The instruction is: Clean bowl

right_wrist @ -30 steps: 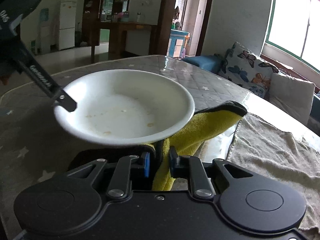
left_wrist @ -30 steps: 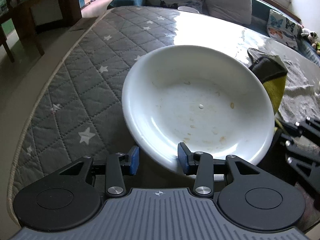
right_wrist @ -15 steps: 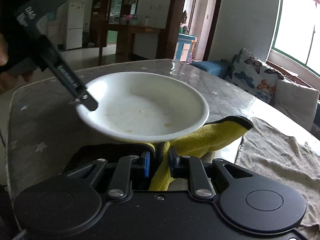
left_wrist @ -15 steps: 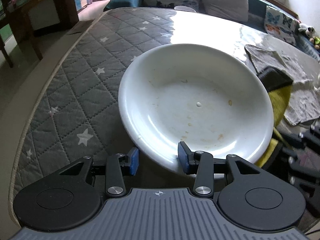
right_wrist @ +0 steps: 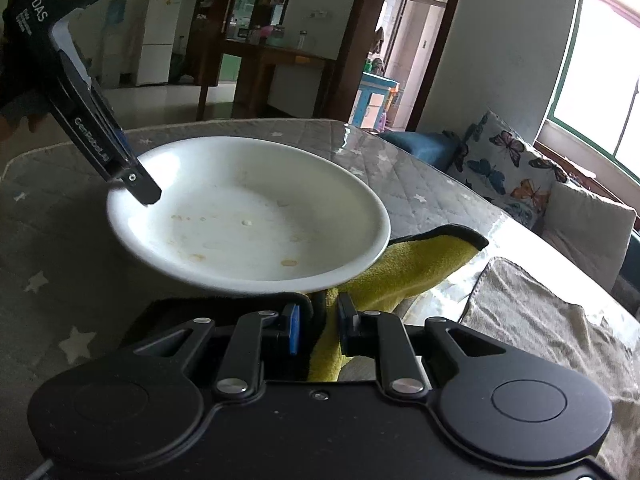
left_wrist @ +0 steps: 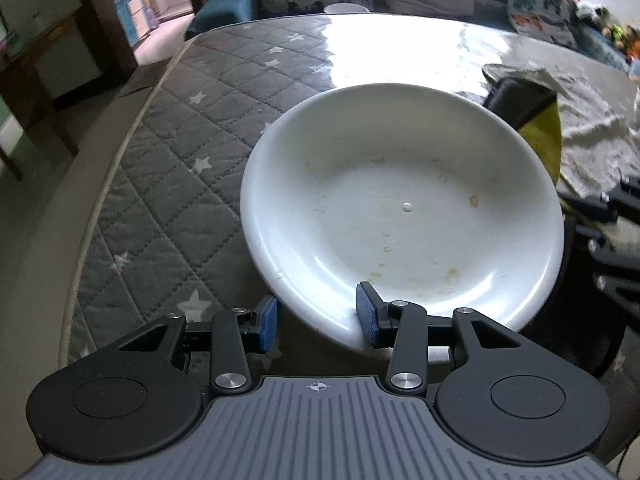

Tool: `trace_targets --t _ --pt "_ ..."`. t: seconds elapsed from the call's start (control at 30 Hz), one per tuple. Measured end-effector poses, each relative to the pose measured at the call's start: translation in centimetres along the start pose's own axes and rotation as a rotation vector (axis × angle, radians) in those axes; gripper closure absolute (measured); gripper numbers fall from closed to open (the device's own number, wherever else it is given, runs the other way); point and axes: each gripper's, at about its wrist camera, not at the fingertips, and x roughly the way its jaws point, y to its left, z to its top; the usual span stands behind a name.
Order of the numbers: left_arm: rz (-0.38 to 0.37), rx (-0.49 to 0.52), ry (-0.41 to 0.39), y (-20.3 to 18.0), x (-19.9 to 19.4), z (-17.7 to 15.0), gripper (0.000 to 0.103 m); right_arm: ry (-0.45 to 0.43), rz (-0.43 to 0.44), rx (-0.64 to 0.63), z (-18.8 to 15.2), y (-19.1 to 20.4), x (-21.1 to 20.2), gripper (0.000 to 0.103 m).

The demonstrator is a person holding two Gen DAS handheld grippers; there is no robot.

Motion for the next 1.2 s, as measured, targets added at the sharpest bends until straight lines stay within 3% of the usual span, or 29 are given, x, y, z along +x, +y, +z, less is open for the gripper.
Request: trace_targets --t 0.67,0.87,1.2 --pt "-0.058 0.306 0.014 1.3 1.8 2.7 0.058 -0.009 -0.008 -0.056 -0.2 -2.3 1.8 0.083" --pt "-0.028 0.257 0.02 1.3 2.2 3.0 0.056 -0.006 -0.003 -0.075 -0.3 -2.2 2.0 0.083" --pt "0.011 0.084 0.039 0.6 1.0 1.7 0.055 -0.002 -0.017 -0.07 -0.4 -0.6 0.8 0.083"
